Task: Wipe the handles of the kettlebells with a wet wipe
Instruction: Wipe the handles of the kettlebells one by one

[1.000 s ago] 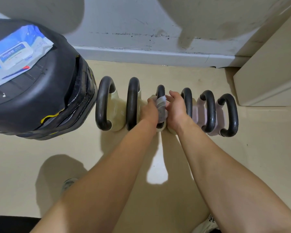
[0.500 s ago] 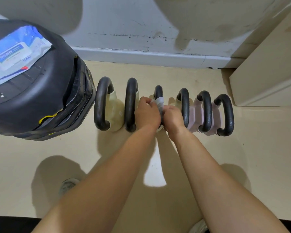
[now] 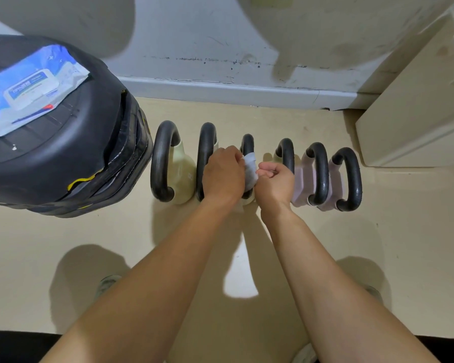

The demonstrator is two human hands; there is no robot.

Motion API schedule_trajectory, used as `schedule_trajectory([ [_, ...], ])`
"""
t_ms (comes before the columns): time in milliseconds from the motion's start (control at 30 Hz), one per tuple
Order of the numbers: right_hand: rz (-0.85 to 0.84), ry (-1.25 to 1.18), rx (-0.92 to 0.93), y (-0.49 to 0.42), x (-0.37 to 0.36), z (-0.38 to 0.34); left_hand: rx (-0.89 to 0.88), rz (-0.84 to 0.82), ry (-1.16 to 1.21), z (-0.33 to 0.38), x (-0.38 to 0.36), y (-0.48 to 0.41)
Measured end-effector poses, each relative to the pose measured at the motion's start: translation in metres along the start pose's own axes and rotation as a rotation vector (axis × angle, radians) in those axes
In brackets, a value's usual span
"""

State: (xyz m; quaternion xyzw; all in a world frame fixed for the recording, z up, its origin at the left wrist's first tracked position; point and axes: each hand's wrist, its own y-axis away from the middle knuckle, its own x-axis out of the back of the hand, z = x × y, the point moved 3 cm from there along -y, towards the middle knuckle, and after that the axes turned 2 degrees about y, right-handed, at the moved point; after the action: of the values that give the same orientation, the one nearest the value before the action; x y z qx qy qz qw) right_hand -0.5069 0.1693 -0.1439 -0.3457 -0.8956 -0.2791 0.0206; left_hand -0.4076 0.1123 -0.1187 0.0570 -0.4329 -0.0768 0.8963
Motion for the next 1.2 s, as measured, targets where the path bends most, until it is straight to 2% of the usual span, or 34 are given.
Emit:
schedule_trajectory([
  [133,-0.046,-0.122,-0.115,-0.002,0.001,0.001,0.017,-0.011,0.184,-0.005,-0.007,0.005],
  [300,-0.059,-0.172,-0.155,0.002,0.004,0.007,0.088,0.026,0.332,-0.009,-0.015,0.016],
  [400,-0.128,-0.1,-0.12,0.002,0.004,0.008,0.056,0.036,0.298,-0.009,-0.015,0.016],
  [533,-0.13,0.01,-0.044,0.002,0.006,0.012,-0.01,0.029,0.253,-0.003,-0.014,0.018],
  [800,0.04,-0.04,0.093,0.007,-0.001,0.016,-0.059,0.04,0.207,-0.005,-0.015,0.007],
  [900,0.047,-0.01,0.129,-0.007,-0.007,-0.001,-0.073,0.038,0.204,0.0,-0.013,-0.011],
  [1100,-0.001,0.18,0.202,-0.038,-0.016,-0.04,-0.136,-0.045,0.073,0.017,-0.008,-0.054],
  [1200,-0.02,0.21,0.222,-0.038,-0.015,-0.038,-0.126,-0.092,0.107,0.019,0.001,-0.049],
])
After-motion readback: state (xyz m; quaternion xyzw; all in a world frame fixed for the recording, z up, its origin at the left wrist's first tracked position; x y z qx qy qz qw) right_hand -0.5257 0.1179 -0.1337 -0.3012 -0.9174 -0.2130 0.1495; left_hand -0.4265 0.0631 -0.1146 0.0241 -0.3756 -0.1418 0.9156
